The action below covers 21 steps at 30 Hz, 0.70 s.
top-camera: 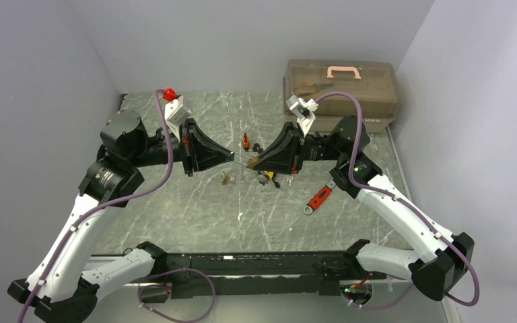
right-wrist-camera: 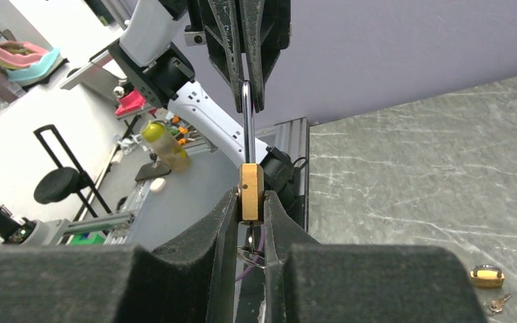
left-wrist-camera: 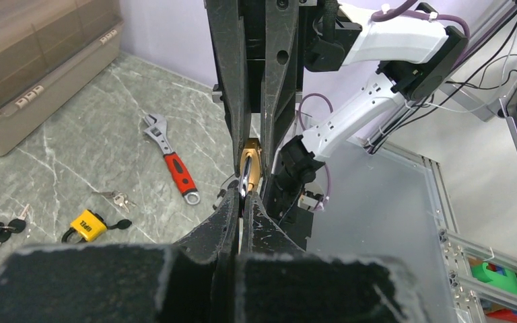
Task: Lock with the key
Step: Lock the lock.
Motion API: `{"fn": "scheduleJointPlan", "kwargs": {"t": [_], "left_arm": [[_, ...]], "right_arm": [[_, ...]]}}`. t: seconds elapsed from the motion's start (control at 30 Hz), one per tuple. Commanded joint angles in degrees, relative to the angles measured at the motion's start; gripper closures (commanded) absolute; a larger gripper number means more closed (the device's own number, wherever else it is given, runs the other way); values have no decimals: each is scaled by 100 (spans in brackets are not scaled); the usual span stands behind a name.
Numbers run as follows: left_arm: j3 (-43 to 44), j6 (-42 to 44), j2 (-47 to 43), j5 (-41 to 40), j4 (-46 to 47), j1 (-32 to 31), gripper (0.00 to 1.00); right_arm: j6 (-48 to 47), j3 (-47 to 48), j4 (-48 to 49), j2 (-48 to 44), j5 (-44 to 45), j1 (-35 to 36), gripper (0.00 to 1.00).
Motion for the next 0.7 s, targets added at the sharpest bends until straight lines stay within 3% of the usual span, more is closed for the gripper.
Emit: {"fn": "scheduleJointPlan", "kwargs": {"t": [0.0,0.57,0.67], "left_arm": [[-121,-37,208,276,-39,-326,100],[-197,118,264,-50,-342,-502,100],[-83,233,217,-283,-506,-502,84]], "right_arm": [[1,403,415,175,519,142,100],[79,582,545,272,445,141,100],[136,510,597,258,369,152,100]]}}
